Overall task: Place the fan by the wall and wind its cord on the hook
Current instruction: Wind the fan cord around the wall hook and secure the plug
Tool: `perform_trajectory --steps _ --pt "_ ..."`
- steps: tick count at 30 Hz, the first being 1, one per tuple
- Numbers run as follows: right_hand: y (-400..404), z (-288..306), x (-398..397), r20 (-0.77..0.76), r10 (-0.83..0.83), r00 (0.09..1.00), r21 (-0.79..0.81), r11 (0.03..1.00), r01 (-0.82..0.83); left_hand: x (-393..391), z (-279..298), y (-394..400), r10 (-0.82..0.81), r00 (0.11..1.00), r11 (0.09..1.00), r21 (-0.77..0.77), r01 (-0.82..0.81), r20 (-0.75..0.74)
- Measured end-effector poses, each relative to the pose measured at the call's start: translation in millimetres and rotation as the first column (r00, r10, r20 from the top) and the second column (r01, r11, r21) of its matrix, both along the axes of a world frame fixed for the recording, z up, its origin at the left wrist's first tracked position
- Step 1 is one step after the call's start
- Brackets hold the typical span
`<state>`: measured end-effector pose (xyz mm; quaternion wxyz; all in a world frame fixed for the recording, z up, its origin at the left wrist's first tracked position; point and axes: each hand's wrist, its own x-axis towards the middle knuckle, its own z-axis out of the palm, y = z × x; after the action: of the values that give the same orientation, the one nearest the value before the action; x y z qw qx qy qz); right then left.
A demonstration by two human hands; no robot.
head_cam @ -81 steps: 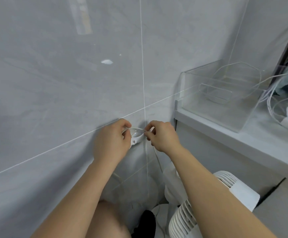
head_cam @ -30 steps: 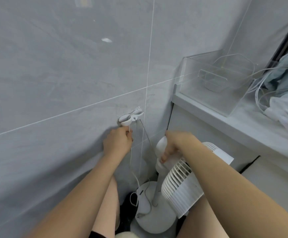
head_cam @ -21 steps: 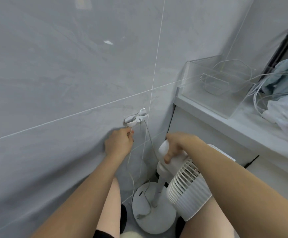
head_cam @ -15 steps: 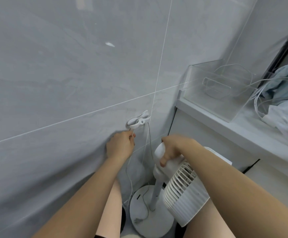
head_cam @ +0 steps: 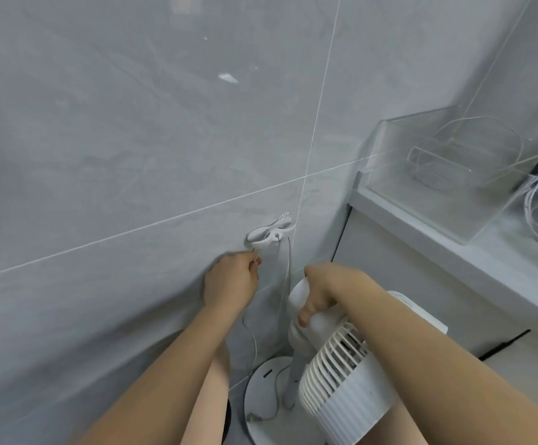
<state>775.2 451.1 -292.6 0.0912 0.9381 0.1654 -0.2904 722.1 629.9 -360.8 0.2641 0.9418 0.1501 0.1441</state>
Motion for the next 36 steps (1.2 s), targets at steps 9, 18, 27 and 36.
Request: perform_trajectory --steps 9,18,27,36 --pt "20 9 24 -0.009 0.104 0.995 -0.081 0.991 -0.105 -8 -2 -1 0.045 0.986 0.994 -0.108 -0.028 0.16" --pt "14 7 27 0.266 -0.157 0.951 0.388 0.921 0.044 -14 41 16 0.048 0.954 0.973 -0.23 0.023 0.297" --pt "30 -23 37 0.132 -0.096 0.987 0.473 0.881 0.022 -8 82 4 0.017 0.944 0.977 -0.208 0.055 0.329" --pt "27 -21 51 0.204 -0.169 0.964 0.509 0.86 0.043 -3 89 14 0.004 0.94 0.986 -0.159 0.054 0.342"
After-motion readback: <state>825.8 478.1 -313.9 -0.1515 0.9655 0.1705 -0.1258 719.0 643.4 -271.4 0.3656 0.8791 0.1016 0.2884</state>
